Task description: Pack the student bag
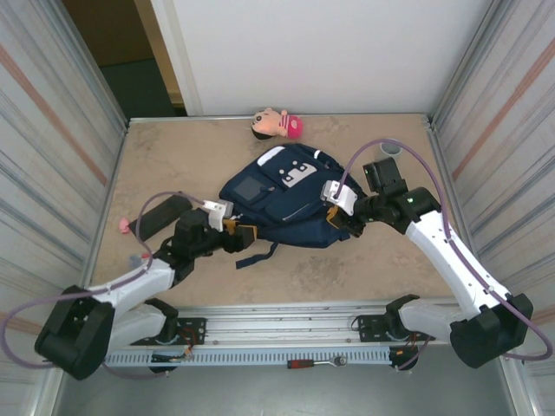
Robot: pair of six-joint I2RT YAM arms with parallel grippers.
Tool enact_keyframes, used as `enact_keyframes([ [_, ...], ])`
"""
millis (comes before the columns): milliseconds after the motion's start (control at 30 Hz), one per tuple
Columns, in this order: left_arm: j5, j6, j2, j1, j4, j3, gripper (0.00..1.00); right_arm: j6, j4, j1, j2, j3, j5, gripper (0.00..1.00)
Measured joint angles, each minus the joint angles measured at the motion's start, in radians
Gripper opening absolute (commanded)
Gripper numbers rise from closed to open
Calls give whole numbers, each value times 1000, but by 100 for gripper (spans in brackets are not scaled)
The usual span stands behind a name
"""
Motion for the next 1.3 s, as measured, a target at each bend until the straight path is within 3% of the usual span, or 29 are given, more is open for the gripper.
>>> enact_keyframes([
  [200,-52,2,-124,-2,-10,-83,73,0,0,0,13,13,-18,0],
  [367,-89,69,-134,-20,-40,-130,70,1,0,0,18,25,-22,0],
  [667,-83,187,80,-28,49,-123,63,4,7,0,25,32,-40,0],
  [900,-10,238,248,-34,175,-82,53,4,7,0,25,34,-46,0],
  [1100,23,263,248,-40,258,-73,32,4,6,0,25,34,-45,0],
  [1300,66,273,221,-40,262,-73,23,20,8,0,25,34,-31,0],
])
